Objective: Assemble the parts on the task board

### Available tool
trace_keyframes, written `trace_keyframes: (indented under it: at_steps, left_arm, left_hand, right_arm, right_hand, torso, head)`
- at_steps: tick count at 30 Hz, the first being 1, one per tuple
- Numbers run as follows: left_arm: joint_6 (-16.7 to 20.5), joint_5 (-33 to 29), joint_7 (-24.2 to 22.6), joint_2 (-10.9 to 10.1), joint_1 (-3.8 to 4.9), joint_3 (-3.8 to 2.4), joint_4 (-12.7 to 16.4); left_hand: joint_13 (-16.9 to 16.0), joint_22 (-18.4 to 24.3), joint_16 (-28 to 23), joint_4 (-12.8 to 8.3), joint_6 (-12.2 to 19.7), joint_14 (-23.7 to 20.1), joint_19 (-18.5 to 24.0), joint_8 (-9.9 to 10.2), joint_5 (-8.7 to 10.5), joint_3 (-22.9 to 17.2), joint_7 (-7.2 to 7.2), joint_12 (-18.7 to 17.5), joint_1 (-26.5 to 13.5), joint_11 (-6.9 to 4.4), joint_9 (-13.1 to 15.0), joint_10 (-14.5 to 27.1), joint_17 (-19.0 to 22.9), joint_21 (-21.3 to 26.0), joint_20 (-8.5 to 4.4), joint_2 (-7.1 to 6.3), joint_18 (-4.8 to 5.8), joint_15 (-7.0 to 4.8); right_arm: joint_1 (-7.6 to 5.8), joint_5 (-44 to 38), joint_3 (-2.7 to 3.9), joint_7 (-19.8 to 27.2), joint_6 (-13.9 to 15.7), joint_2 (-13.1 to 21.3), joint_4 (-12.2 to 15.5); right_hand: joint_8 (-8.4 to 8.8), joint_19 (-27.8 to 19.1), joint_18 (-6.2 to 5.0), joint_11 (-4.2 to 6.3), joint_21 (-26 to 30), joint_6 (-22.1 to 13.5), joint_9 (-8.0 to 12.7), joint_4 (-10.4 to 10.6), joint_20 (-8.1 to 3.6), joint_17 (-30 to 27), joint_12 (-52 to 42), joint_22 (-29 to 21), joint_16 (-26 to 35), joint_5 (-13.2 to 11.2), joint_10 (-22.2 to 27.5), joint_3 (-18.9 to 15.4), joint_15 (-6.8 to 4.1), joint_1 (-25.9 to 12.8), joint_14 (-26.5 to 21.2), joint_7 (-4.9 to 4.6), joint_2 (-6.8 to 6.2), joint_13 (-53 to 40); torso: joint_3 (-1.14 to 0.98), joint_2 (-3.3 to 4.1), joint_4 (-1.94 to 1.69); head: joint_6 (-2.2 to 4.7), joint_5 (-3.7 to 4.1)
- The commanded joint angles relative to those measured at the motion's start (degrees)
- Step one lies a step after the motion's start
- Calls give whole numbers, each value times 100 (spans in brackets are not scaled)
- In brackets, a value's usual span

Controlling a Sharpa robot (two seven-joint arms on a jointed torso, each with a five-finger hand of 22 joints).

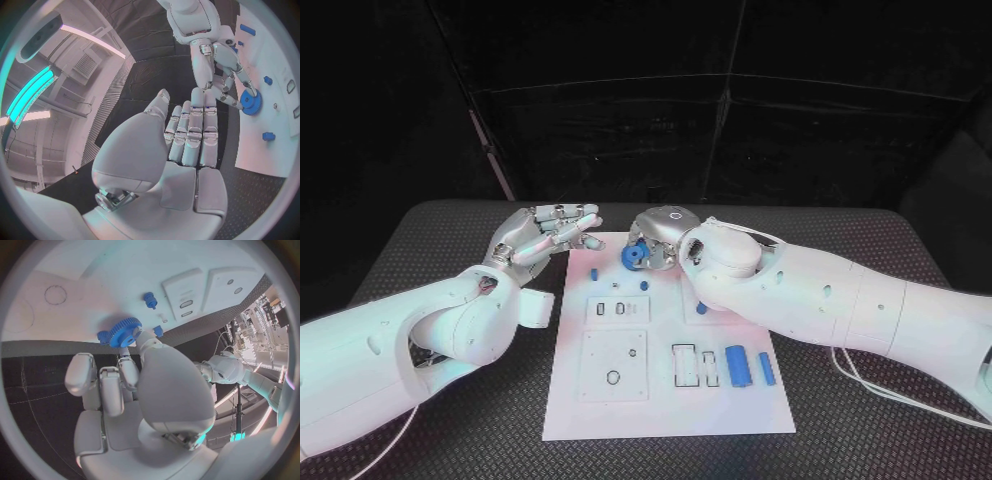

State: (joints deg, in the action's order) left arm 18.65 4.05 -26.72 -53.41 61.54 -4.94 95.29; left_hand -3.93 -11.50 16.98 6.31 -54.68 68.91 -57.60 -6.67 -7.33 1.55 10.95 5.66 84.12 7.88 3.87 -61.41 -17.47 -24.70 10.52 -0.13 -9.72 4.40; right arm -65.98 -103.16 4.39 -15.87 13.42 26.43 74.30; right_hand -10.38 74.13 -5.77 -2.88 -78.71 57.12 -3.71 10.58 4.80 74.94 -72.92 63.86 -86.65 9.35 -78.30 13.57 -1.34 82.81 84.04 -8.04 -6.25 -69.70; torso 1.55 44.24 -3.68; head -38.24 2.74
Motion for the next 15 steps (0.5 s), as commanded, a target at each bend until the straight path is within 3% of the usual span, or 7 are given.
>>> trace_keyframes:
  at_steps: [1, 9, 15]
  left_arm:
    - [-73, 23, -6, 12, 8, -7, -3]
    - [-74, 23, 12, 14, 8, -7, -15]
    - [-74, 23, 17, 17, 8, -7, -17]
  left_hand:
    - [5, -7, -38, -30, -10, -35, 29, 36, 27, -1, 34, -25, 21, 25, -8, 7, -5, -20, -1, 57, -62, 6]
    - [5, -7, -40, -31, -10, -37, 31, 39, 28, -1, 34, -29, 19, 26, -8, 8, -9, -21, 0, 57, -62, 7]
    - [5, -7, -40, -31, -10, -37, 31, 39, 28, -1, 34, -29, 19, 26, -8, 8, -9, -21, 0, 57, -62, 7]
  right_arm:
    - [-3, -154, -26, -106, -182, -10, -5]
    - [-3, -240, -45, -209, -151, -10, -30]
    - [-3, -200, -49, -184, -245, -16, -40]
  right_hand:
    - [68, -1, 45, -21, 11, -81, 1, -16, 38, 681, 58, -15, 1, 11, 71, 8, 27, -78, 429, -15, -26, 48]
    - [427, -34, 38, -144, 43, -651, 10, 13, 127, 664, 249, -63, 12, -73, 233, -82, 131, -263, 423, -147, -227, 231]
    - [511, -40, 34, -193, 50, -740, -13, 336, 185, 691, 262, -70, 1, 49, 245, -361, 181, -571, 427, -189, -416, 250]
  torso:
    - [0, -4, 2]
    - [-2, 1, 2]
    - [1, 2, 1]
  head:
    - [-12, 7]
    - [-12, 21]
    - [-17, 29]
